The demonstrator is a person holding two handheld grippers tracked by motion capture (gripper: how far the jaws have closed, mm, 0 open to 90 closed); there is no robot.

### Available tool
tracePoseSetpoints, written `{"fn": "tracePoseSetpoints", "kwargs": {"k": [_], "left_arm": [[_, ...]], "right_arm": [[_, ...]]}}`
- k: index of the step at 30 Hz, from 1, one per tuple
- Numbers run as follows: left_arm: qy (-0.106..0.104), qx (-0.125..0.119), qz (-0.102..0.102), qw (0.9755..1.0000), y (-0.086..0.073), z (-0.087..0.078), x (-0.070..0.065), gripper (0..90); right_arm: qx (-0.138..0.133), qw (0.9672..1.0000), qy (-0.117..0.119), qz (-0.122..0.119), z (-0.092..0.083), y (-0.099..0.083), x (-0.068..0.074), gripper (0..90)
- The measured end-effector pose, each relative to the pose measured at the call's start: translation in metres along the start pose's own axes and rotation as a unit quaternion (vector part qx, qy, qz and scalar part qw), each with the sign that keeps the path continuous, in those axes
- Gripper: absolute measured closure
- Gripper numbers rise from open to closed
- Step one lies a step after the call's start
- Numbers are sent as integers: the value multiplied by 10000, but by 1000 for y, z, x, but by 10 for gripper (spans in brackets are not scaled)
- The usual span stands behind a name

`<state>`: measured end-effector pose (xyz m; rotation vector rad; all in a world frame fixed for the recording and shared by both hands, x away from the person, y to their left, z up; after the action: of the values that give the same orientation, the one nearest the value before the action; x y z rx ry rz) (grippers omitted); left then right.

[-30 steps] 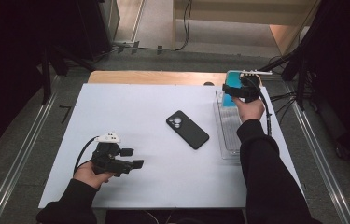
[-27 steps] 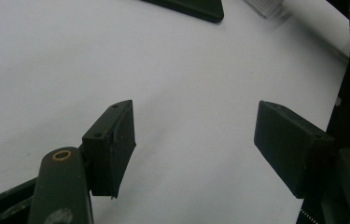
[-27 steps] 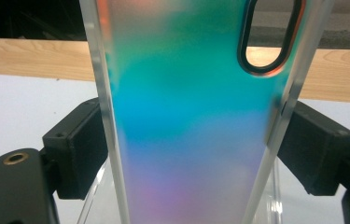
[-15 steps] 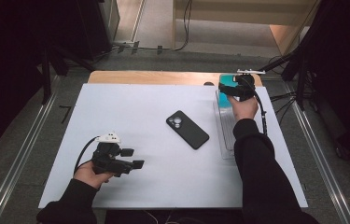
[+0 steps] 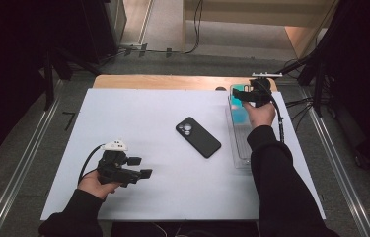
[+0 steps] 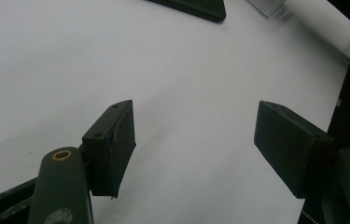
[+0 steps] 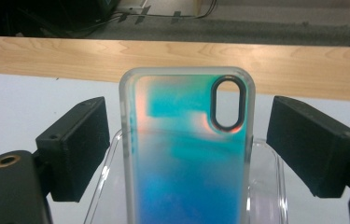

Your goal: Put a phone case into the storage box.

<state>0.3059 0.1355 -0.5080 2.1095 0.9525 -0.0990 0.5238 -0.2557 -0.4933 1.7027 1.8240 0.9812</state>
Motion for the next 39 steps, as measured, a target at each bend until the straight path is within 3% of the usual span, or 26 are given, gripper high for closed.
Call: {"fn": "tracePoseSetpoints", "kwargs": {"k": [4, 13, 23, 26, 28, 35, 39], "left_arm": [[1, 1, -22, 10000, 0, 0, 0, 296], [5, -44, -61, 10000, 1, -1, 1, 297], [12, -59, -71, 10000, 3, -2, 2, 296], [-3, -50, -90, 9999, 3, -2, 3, 296], [-8, -37, -74, 10000, 3, -3, 4, 296], [-46, -48, -62, 10000, 5, -4, 3, 296], [-77, -20, -42, 10000, 6, -3, 3, 296]], "right_arm": [[51, 9999, 4, -128, -10, 0, 1, 116], [51, 9996, 274, -97, -43, -1, 9, 112], [5, 9947, 942, -401, -82, -13, 36, 113], [-31, 9928, 1124, -420, -90, -18, 41, 117], [28, 9908, 1227, -563, -95, -23, 45, 117], [95, 9802, 1764, -895, -113, -40, 66, 118], [205, 9744, 1935, -1123, -124, -54, 75, 125]]}}
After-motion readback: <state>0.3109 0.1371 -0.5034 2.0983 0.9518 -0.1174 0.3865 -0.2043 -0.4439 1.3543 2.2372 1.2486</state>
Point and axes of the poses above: each handheld gripper's, and its own axes: z roughly forward along the jaws, y roughly out of its top, x roughly to its left, the point moved 8 cm from there along z, roughly forward along the jaws, and after that the axes turned 3 degrees about -z, right-handed, at the moved point
